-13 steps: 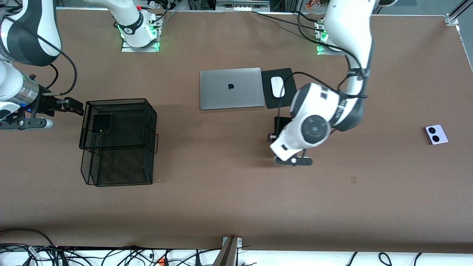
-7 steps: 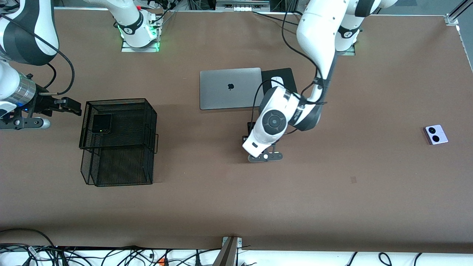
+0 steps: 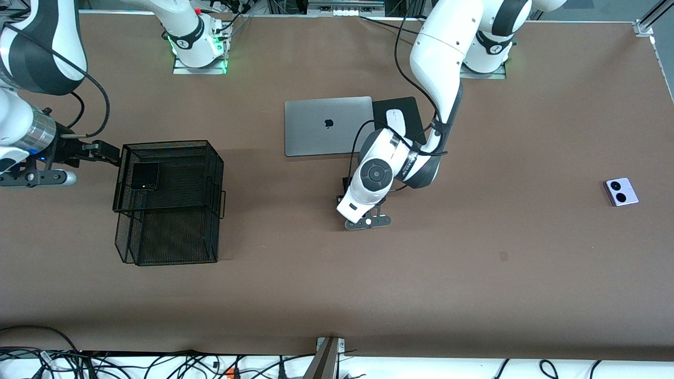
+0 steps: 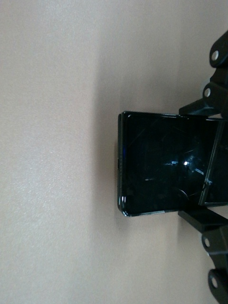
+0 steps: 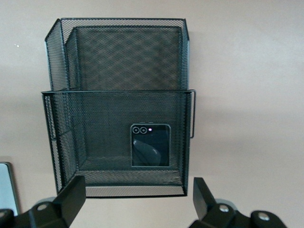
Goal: Place phones with both arms
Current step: 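Carry the tall black phone with the left gripper beside the laptop and release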
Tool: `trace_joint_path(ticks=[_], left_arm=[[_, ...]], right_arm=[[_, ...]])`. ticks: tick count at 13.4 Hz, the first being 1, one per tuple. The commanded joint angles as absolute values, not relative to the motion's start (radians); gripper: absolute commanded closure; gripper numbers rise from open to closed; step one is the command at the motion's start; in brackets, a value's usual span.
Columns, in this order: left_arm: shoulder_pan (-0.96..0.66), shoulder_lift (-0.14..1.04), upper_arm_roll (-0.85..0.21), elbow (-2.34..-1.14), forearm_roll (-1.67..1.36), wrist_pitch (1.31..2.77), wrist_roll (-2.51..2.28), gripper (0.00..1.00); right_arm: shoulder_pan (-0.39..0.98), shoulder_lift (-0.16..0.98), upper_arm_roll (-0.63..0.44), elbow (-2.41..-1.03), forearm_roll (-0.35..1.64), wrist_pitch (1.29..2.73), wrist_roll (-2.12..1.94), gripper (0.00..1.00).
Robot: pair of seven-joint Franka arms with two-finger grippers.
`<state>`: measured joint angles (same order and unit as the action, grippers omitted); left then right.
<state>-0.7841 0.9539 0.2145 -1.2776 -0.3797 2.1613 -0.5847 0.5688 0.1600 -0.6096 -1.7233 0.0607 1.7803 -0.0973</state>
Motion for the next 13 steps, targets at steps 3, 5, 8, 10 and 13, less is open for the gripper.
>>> trace_joint_path(ticks=[3,5,8,10,13], left_arm=[[-0.801,0.966,0.227,-1.256,-0.387,2.161,-0.594,0.00],[-0.804,0.957,0.227,-1.253,-0.387,2.160,-0.595,0.00],[-0.792,0.899,0.244,-1.256,-0.342,2.075,-0.592,0.00],[-0.785,0.836,0.287,-1.249,-0.269,1.938,-0.586,0.00],[-0.784,0.779,0.365,-1.247,-0.215,1.817,-0.586,0.00]], right_arm=[[0.466,0.156,-0.471,-1.704,0.057,1.766,-0.026,0.00],[0.463,0.158,-0.448,-1.704,0.057,1.769,0.001,0.00],[0.465,0.169,-0.408,-1.704,0.057,1.795,0.069,0.00],[0.471,0.181,-0.379,-1.710,0.057,1.830,0.118,0.00],[0.477,0.215,-0.319,-1.710,0.058,1.877,0.198,0.00]])
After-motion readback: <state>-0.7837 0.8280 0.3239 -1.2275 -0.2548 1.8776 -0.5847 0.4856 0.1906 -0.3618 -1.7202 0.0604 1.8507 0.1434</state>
